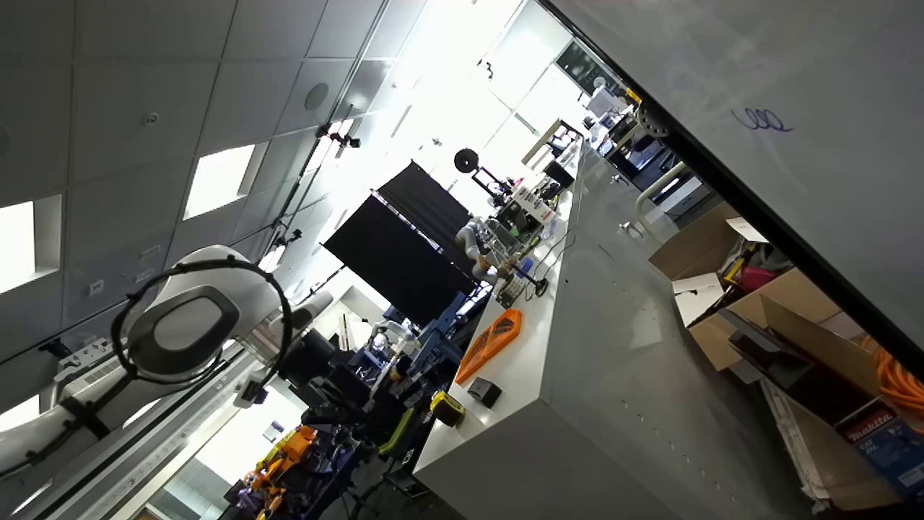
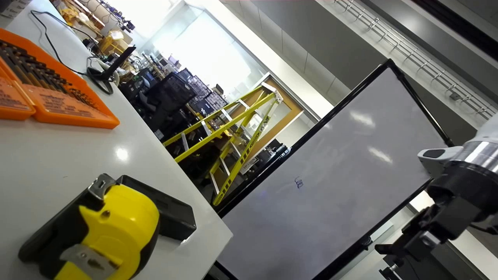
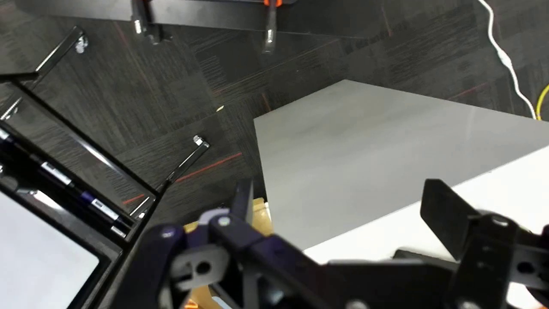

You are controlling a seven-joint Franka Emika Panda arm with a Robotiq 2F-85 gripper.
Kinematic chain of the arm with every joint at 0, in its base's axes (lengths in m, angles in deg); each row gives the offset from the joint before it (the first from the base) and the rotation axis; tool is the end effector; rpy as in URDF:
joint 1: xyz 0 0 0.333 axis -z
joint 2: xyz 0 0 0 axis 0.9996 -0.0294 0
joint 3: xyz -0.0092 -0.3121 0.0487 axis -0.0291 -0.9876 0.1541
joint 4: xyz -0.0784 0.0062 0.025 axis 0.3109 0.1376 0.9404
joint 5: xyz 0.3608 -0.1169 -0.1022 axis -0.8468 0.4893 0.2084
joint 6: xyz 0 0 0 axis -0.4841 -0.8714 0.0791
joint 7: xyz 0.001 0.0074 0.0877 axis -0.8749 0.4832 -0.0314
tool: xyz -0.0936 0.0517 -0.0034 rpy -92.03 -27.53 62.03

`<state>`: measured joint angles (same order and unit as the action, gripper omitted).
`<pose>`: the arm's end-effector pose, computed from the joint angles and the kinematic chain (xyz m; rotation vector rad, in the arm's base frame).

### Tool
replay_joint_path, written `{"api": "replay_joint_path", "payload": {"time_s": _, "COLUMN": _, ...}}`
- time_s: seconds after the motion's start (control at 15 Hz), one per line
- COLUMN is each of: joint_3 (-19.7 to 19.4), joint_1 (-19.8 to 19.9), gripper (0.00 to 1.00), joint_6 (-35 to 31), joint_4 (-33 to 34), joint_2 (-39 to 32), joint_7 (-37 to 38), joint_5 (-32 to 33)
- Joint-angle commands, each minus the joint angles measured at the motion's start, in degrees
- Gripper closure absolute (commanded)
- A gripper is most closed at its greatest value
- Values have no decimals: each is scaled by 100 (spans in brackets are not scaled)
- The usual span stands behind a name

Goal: Pick up the duster from the table, rub the white board and put the duster back to the table

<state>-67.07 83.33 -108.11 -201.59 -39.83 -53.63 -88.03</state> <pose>0.3213 0.0796 0.5604 -3.0390 -0.0974 0.0544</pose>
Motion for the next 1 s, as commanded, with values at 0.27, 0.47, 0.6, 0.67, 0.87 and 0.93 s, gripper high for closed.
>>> {"api": "replay_joint_path", "payload": {"time_s": 0.27, "joint_3": -281, "joint_1": -217, "gripper": 0, "joint_6": -695, "joint_4": 583, "joint_2": -958, "joint_7": -1982, "joint_5": 806}}
{"api": "replay_joint_path", "payload": {"time_s": 0.47, "joint_3": -252, "joint_1": -168, "gripper": 0, "joint_6": -657, "joint_4": 466, "joint_2": -897, "joint_7": -1846, "joint_5": 738}}
{"api": "replay_joint_path", "payload": {"time_s": 0.6, "joint_3": -248, "joint_1": -187, "gripper": 0, "joint_6": -657, "joint_4": 482, "joint_2": -912, "joint_7": -1851, "joint_5": 736}}
{"api": "replay_joint_path", "payload": {"time_s": 0.67, "joint_3": -247, "joint_1": -194, "gripper": 0, "joint_6": -657, "joint_4": 492, "joint_2": -912, "joint_7": -1852, "joint_5": 735}}
{"api": "replay_joint_path", "payload": {"time_s": 0.87, "joint_3": -108, "joint_1": -210, "gripper": 0, "joint_6": -959, "joint_4": 603, "joint_2": -1153, "joint_7": -1915, "joint_5": 1009}}
{"api": "replay_joint_path", "payload": {"time_s": 0.93, "joint_3": -59, "joint_1": -225, "gripper": 0, "joint_6": -1083, "joint_4": 675, "joint_2": -1291, "joint_7": -1988, "joint_5": 1194}}
